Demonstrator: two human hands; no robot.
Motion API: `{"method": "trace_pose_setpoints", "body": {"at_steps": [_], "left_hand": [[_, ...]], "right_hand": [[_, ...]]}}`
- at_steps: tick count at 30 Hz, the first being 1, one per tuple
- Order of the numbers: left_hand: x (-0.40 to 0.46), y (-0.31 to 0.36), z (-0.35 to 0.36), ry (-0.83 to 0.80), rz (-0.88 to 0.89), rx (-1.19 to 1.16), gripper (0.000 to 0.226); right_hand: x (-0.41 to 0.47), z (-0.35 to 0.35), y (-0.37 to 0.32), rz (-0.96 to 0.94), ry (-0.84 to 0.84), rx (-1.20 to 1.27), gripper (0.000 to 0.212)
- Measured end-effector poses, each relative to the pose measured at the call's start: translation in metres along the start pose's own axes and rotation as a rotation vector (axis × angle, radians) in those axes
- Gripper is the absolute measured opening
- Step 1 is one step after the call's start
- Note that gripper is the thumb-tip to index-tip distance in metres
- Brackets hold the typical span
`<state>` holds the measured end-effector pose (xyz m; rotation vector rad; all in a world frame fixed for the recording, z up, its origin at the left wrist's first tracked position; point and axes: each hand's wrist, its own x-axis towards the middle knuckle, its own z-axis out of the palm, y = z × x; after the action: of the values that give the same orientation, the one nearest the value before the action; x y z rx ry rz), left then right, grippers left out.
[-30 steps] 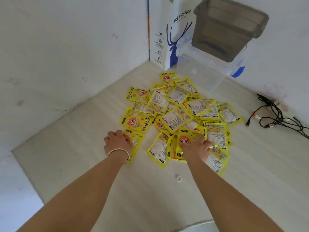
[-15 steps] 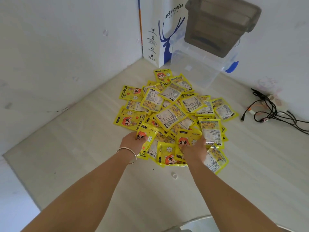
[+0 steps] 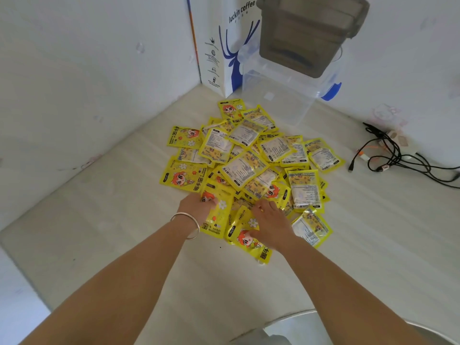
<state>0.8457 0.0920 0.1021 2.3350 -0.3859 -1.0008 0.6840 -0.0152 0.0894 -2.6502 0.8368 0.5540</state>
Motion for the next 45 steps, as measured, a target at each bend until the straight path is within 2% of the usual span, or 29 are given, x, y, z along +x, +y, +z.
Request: {"method": "trace_pose_setpoints", "body": {"at_steps": [3,7,12,14,15,18,20,23,26,28,31,32,33,36,39,41,43,45], "left_hand": [[-0.003,0.004,0.012,-0.133,0.022,0.092,0.025],[-0.003,0.01,0.022,-0.138,0.063,0.079,0.021],[-0.005,0.017,0.026,-0.256,0.086,0.054,0.014],[-0.005,0.016,0.026,-0.232,0.08,0.041,0.008],[-0.004,0.014,0.026,-0.21,0.074,0.015,0.014],[-0.006,0.009,0.02,-0.096,0.052,-0.048,0.033],[-0.007,0.007,0.012,-0.003,0.046,-0.092,0.032],[-0.01,0.006,0.003,0.072,0.085,-0.231,0.022],[-0.019,0.015,0.001,0.062,0.212,-0.32,0.013],[-0.028,0.024,0.008,0.017,0.249,-0.395,0.015],[-0.039,0.035,0.026,-0.1,0.227,-0.46,0.055],[-0.045,0.04,0.033,-0.156,0.234,-0.448,0.059],[-0.05,0.046,0.041,-0.213,0.243,-0.418,0.052],[-0.07,0.061,0.068,-0.371,0.287,-0.293,0.007],[-0.095,0.069,0.105,-0.495,0.252,-0.249,0.005],[-0.11,0.074,0.137,-0.6,0.259,-0.22,0.013],[-0.132,0.08,0.171,-0.688,0.282,-0.136,0.019],[-0.163,0.088,0.204,-0.784,0.302,-0.078,0.011]], "right_hand": [[0.001,-0.005,-0.002,-0.011,-0.015,-0.057,0.07],[0.0,-0.003,-0.002,0.0,-0.004,-0.063,0.07],[-0.003,0.0,0.0,-0.033,-0.034,0.096,0.071],[-0.004,0.001,0.006,-0.028,-0.036,0.25,0.071],[-0.006,0.0,0.009,-0.014,-0.029,0.346,0.068],[-0.013,-0.007,0.022,0.05,0.065,0.524,0.042],[-0.018,-0.014,0.03,0.162,0.156,0.763,0.029],[-0.022,-0.02,0.038,0.403,0.337,1.2,0.035],[-0.029,-0.017,0.039,0.553,0.451,1.584,0.046],[-0.038,-0.015,0.039,0.581,0.474,1.848,0.036],[-0.06,-0.014,0.041,0.589,0.459,2.147,0.021],[-0.069,-0.013,0.044,0.58,0.469,2.198,0.02],[-0.079,-0.011,0.047,0.566,0.486,2.23,0.018],[-0.113,0.001,0.057,0.57,0.592,2.286,0.024],[-0.155,0.02,0.071,0.642,0.705,2.305,0.031],[-0.185,0.035,0.082,0.71,0.773,2.326,0.036],[-0.217,0.05,0.093,0.738,0.828,2.352,0.032],[-0.25,0.064,0.105,0.788,0.904,2.346,0.026]]}}
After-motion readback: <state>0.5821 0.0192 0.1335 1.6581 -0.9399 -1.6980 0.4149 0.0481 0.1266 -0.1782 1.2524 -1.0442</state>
